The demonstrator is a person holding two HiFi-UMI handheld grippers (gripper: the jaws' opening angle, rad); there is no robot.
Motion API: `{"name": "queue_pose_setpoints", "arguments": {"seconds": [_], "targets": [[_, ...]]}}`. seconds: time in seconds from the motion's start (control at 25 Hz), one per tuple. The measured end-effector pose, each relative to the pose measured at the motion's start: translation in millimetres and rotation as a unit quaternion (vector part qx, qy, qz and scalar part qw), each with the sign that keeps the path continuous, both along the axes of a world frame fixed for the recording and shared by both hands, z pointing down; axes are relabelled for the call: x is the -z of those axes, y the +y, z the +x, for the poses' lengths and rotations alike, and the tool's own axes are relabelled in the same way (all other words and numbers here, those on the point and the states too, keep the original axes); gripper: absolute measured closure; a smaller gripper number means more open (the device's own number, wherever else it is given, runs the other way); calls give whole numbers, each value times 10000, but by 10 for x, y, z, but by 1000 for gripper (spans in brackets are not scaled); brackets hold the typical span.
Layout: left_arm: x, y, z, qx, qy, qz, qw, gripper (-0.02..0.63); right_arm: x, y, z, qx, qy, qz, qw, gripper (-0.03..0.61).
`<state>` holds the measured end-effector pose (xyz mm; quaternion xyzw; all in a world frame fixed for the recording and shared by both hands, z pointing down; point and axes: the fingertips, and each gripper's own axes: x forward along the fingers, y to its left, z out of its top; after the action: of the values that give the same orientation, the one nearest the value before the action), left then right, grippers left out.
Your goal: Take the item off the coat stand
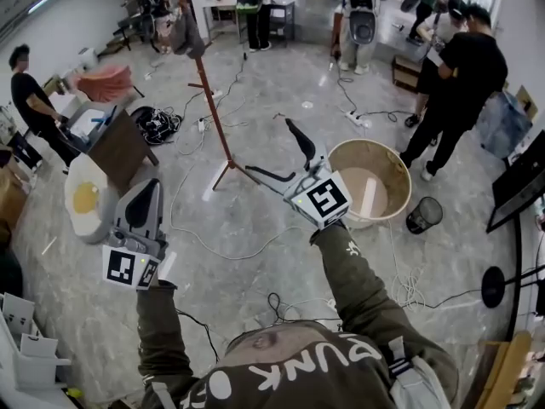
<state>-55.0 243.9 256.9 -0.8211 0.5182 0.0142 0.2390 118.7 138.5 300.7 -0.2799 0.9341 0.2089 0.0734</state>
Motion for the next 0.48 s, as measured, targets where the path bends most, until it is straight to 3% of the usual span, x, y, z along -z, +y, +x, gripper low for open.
{"name": "queue_pose_setpoints", "arguments": {"seconds": [0.48], "targets": [[-124,-256,-6,205,3,-131,9997,611,-35,-395,112,-48,-21,2,10000,84]]}}
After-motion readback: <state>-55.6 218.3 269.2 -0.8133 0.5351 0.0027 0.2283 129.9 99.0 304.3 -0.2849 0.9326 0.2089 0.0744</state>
